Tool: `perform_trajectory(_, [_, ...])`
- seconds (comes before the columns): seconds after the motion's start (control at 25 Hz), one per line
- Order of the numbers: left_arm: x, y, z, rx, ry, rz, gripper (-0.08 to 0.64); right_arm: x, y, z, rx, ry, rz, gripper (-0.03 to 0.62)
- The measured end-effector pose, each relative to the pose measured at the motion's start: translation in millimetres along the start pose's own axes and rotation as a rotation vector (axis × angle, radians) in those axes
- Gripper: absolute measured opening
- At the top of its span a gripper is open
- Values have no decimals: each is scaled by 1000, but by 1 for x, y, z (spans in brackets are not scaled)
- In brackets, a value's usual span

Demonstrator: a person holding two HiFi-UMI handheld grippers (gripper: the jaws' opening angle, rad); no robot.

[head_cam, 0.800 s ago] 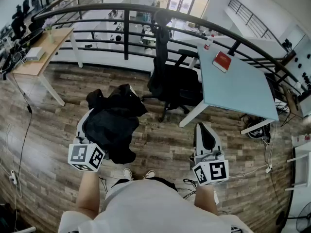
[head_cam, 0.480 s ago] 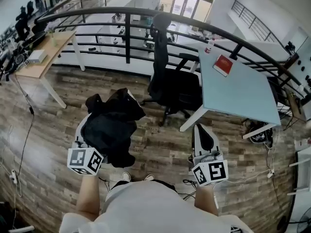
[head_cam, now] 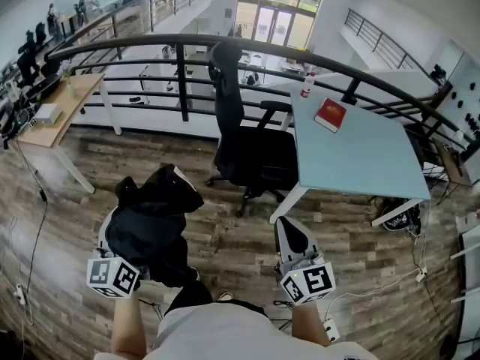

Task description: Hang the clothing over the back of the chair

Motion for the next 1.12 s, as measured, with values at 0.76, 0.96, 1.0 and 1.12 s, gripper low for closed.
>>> perform_trajectory(0.76, [210, -69, 49, -77, -44, 71, 71, 191, 70, 14, -73, -41, 73, 17])
perform_trajectory(0.96, [273, -104, 52, -100, -43, 109, 71, 264, 68, 21, -105, -73, 85, 17])
perform_trajectory(1.0, [282, -110, 53, -100, -44, 116, 71, 274, 68, 23, -110, -82, 85, 17])
perform_trajectory(1.12, [306, -125, 56, -96, -44, 131, 71, 297, 69, 33, -115, -111, 101, 17])
Point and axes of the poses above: the fingertips, and each gripper's own axes: x forward along the fingers, y to its right, z out of its underside, the point moved 4 cm from there along -x, backward along the fingers, and after that the axes turned 10 degrees about y, right-handed, at the moved point
